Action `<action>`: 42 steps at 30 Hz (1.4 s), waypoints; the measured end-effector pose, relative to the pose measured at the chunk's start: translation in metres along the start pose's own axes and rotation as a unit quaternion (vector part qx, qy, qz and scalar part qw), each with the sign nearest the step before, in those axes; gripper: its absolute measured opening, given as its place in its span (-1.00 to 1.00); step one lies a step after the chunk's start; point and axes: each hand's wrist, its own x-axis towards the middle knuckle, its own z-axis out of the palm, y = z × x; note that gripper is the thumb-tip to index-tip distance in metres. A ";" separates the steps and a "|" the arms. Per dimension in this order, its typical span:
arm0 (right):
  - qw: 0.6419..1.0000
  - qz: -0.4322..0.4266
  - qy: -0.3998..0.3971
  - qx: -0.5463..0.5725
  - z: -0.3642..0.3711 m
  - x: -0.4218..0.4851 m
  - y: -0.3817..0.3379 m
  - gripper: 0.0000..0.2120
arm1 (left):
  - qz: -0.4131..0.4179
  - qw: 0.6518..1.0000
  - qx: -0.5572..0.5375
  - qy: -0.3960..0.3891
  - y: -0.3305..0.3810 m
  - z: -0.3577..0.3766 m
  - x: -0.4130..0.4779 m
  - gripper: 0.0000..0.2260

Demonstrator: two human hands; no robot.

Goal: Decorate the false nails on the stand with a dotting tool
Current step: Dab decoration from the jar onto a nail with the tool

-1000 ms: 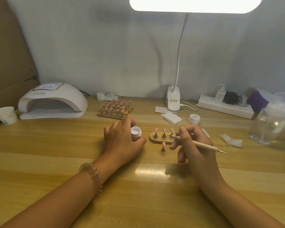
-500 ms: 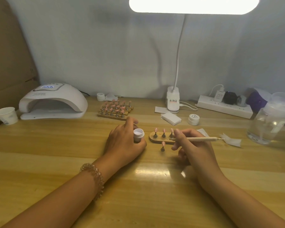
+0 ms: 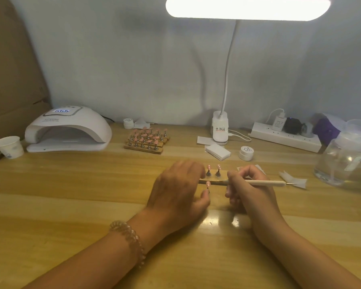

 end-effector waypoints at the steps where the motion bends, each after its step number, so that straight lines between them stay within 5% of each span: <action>1: 1.000 0.000 0.003 0.001 0.000 0.000 0.000 -0.78 | -0.026 0.999 -0.021 -0.028 0.004 0.002 -0.002 -0.78; 7: 1.000 -0.004 -0.009 -0.026 0.003 0.002 0.003 -0.76 | -0.108 0.985 -0.098 -0.087 -0.001 0.014 -0.002 -0.89; 42: 0.995 -0.013 -0.035 -0.093 0.005 0.002 0.002 -0.80 | -0.093 0.977 -0.162 -0.104 -0.011 0.014 0.001 -0.90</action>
